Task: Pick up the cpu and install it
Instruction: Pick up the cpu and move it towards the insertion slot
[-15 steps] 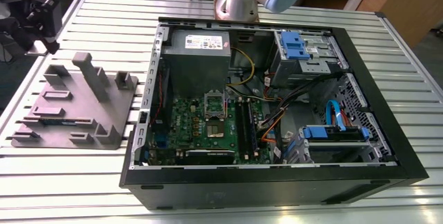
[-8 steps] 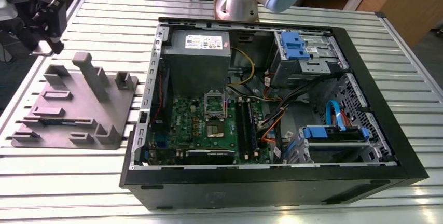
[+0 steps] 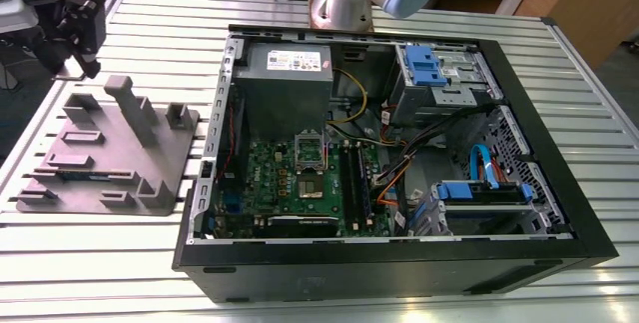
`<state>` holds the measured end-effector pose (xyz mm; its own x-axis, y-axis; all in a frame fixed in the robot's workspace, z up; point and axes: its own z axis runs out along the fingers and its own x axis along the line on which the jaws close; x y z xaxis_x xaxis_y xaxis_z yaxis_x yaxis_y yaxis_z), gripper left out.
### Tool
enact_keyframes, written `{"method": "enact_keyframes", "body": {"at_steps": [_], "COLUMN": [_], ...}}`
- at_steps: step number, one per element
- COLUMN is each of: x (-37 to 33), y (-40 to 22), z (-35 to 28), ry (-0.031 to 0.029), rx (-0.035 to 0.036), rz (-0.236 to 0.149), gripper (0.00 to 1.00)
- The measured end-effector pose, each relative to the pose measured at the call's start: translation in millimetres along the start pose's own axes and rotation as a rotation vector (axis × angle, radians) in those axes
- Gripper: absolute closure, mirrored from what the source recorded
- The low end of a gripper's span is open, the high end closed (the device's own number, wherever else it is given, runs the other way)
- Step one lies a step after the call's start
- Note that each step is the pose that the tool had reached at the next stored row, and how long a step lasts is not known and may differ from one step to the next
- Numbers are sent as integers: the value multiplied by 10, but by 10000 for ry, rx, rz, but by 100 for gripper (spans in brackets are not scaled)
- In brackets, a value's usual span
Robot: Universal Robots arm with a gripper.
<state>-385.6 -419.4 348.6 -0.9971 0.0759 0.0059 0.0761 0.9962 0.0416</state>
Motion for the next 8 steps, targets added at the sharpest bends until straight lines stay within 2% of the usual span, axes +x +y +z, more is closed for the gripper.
{"method": "enact_keyframes", "body": {"at_steps": [8], "x": [-103], "y": [8], "z": [0], "ry": [0], "rx": [0], "rz": [0], "gripper": [53]}}
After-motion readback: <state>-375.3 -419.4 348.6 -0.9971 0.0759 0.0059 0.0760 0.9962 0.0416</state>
